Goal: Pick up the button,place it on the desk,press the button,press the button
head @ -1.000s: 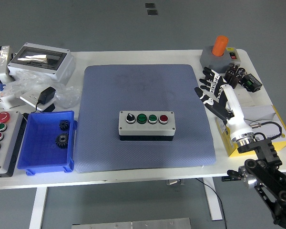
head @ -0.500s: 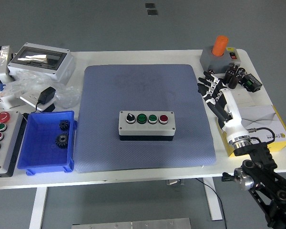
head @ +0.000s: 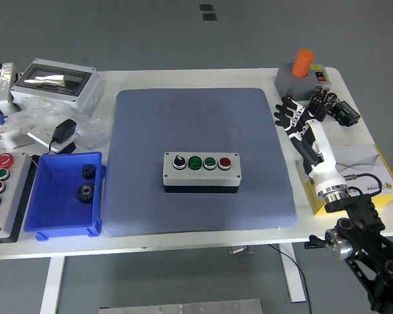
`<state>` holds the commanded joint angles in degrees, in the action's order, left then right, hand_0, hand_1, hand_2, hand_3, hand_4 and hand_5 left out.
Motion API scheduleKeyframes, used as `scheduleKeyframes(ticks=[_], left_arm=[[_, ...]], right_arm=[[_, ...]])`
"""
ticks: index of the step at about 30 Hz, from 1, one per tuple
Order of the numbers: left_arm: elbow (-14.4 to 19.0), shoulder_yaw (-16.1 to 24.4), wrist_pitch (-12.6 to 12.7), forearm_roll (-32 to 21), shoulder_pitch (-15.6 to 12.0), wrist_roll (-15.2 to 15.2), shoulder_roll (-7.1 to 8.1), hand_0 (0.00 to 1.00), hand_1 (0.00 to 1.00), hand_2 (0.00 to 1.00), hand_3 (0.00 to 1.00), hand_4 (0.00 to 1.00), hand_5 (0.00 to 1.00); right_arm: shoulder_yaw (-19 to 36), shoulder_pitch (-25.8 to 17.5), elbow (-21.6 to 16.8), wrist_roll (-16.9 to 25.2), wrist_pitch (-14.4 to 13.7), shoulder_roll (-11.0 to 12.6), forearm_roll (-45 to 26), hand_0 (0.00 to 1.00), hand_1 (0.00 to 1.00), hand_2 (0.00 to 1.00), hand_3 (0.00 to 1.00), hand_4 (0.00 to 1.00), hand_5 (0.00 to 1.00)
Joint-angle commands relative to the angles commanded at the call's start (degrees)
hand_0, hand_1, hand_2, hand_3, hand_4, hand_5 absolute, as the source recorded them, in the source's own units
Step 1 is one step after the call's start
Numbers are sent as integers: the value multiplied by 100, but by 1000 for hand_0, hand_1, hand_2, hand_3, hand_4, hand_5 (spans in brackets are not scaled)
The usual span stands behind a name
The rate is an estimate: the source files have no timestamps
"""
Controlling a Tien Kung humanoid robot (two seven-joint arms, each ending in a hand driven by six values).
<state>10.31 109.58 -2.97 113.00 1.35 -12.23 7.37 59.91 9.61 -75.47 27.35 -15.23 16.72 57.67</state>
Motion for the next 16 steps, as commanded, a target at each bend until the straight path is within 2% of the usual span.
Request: scheduleKeyframes(ticks=[16], left_arm=[[0,-23,23,-109,-45,-33,-54,679,683,595,664,739,340]], right_arm=[[406,-79,-113,-34,-20,-2,99,778,778,793,823,867,691]])
